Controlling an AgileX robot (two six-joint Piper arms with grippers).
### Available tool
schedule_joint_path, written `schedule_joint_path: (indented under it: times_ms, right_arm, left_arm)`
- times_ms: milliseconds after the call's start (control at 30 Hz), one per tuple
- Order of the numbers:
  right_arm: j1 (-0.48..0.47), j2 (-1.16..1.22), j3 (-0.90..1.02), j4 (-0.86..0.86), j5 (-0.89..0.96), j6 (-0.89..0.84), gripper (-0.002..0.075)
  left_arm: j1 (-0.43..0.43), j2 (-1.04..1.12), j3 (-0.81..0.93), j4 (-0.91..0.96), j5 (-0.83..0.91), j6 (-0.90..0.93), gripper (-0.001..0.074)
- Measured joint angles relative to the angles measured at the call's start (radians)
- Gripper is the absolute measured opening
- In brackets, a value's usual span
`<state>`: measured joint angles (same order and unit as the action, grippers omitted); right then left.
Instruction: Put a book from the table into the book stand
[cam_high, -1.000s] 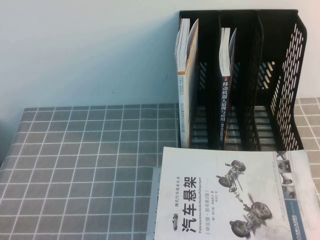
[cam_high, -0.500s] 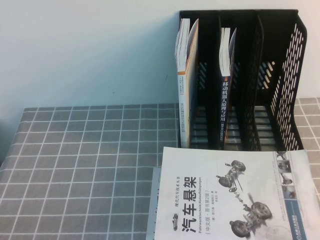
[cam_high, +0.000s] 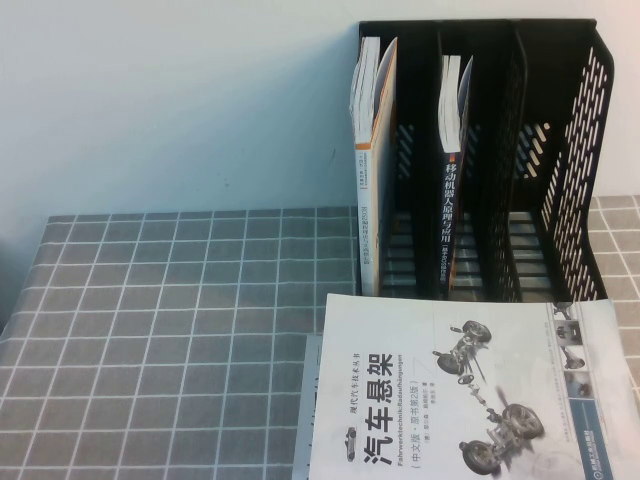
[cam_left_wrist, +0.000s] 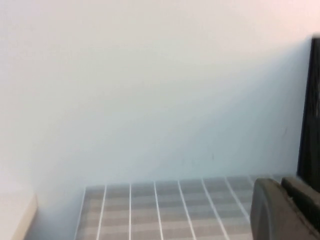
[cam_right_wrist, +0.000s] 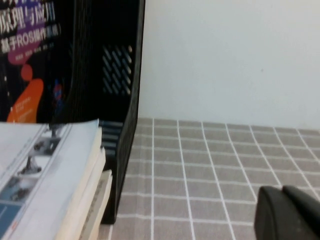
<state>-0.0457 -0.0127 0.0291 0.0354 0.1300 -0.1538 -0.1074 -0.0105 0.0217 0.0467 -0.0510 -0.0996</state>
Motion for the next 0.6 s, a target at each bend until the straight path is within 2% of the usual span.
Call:
schedule_joint_path:
  times_ms: [233, 500, 600]
  right_arm:
    - [0.0, 0.0, 0.0, 0.006, -0.202, 0.035, -0.0003]
    - [0.0, 0.0, 0.0, 0.02, -0.283, 0.059, -0.0003]
    - [0.0, 0.0, -0.002, 0.043, -0.293, 0.063, -0.0003]
  left_arm:
    - [0.0, 0.0, 0.0, 0.009, -0.151, 0.003, -0.0003]
    - [0.0, 0.0, 0.0, -0.023, -0.193, -0.041, -0.0003]
    - [0.0, 0.0, -0.006, -0.087, -0.134, -0.11, -0.0003]
